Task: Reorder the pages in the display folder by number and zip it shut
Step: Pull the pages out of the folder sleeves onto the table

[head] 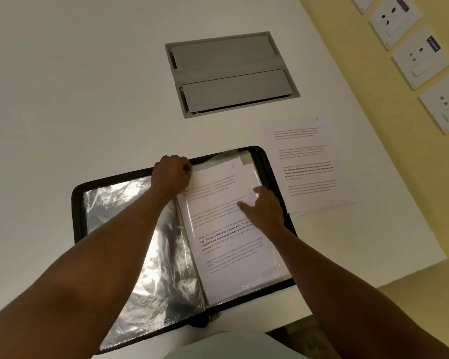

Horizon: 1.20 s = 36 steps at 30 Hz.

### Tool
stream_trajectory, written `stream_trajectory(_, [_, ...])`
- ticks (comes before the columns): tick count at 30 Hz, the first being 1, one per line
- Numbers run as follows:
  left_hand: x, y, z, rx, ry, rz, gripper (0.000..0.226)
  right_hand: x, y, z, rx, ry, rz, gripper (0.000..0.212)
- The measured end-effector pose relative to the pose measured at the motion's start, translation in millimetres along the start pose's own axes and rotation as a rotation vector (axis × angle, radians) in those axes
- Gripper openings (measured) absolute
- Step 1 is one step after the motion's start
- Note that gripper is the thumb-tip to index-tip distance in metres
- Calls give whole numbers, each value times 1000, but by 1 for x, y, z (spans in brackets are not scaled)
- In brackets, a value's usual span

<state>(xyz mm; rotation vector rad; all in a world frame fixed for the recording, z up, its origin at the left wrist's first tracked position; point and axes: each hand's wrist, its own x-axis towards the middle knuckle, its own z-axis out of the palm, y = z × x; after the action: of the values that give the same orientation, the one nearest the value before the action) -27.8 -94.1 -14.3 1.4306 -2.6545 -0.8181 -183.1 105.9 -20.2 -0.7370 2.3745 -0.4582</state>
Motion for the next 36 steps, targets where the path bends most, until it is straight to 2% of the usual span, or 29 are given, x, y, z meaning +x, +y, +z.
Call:
stream_trajectory(4, [5,1,-3,-63,-7,51,13,20,-29,-18,33,119,-160,43])
stream_trajectory(8, [10,2,-4,-88,-20,112,15,43,-70,-32,0,238,-549,21])
stream_trajectory(11, [12,4,-4,-99,-30,178,14,63,-107,-39,-77,43,-719,23])
stream_trajectory(14, [12,3,-5,-115,-57,207,15,78,-136,-41,-246,-276,-704,23])
stream_trajectory(17, [9,3,-8,-154,-85,220,18,88,-148,-40,-478,-473,-675,20])
stream_trajectory(21, [10,4,-16,-215,-135,222,16,98,-149,-39,-566,-570,-683,18])
stream_trajectory(26, [11,-1,-15,-242,-218,172,19,109,-152,-37,-429,-685,-540,20])
stream_trajectory(28, [9,-5,-12,-261,-240,166,25,111,-155,-37,-519,-702,-526,22])
stream_trajectory(30, [5,-6,-10,-281,-224,179,24,112,-160,-34,-596,-708,-545,24])
stream_trajectory(34, [-3,-3,-8,-328,-134,201,6,109,-176,-32,-505,-808,-517,22])
stream_trajectory(36, [-6,-3,-8,-320,-127,182,6,106,-180,-30,-619,-857,-498,22])
